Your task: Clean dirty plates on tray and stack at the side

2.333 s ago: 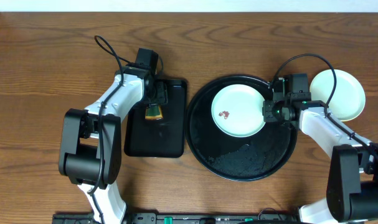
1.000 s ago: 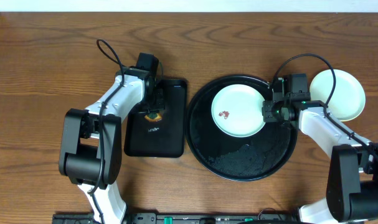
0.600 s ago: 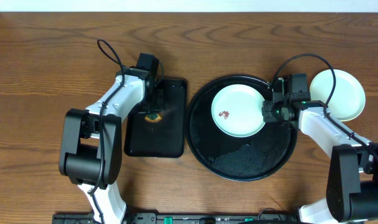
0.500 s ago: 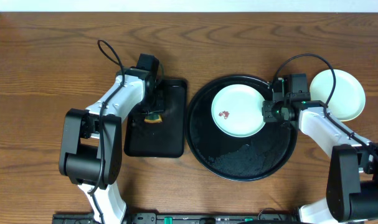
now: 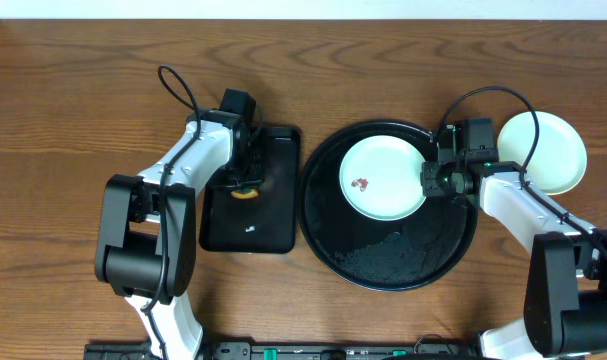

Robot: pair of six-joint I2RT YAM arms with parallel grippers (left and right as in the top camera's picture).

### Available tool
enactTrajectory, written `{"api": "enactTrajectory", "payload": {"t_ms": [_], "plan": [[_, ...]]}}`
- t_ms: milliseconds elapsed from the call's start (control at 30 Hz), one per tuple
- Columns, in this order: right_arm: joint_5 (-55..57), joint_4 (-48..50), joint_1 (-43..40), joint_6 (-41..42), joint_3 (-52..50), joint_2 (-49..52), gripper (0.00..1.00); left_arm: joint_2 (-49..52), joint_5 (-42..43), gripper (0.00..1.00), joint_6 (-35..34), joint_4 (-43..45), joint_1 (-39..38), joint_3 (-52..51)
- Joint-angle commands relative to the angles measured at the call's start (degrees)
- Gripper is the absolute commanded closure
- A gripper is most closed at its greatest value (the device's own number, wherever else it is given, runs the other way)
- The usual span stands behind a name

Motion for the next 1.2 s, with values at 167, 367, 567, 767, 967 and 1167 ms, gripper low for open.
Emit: {"api": "enactTrajectory", "payload": {"t_ms": [167, 367, 567, 767, 967, 1167], "plan": [[0.28, 0.0, 0.57, 0.55, -0.37, 0.66, 0.75, -0.2, -0.04, 0.38, -0.11, -2.6, -0.13, -0.55], [0.28, 0.02, 0.57, 0.55, -0.37, 0.66, 0.75, -0.2, -0.04, 0.92, -0.11, -3.04, -0.13, -0.55], [0.28, 0.04, 0.61, 0.55, -0.37, 0.66, 0.75, -0.2, -0.09, 0.32, -0.09, -1.88, -0.13, -0.55], [0.28, 0.04, 0.63, 0.55, -0.37, 0.66, 0.75, -0.2, -0.09, 0.47, -0.09, 1.92, -0.13, -0.55], [0.28, 0.02, 0.63, 0.55, -0.37, 0.66, 0.75, -0.2, -0.09, 0.83, -0.09, 2.56, -0.13, -0.55], [0.28, 0.11, 0.63, 0.55, -0.37, 0.66, 0.75, -0.2, -0.09, 0.35, -0.09, 5.07, -0.13, -0.55]]}}
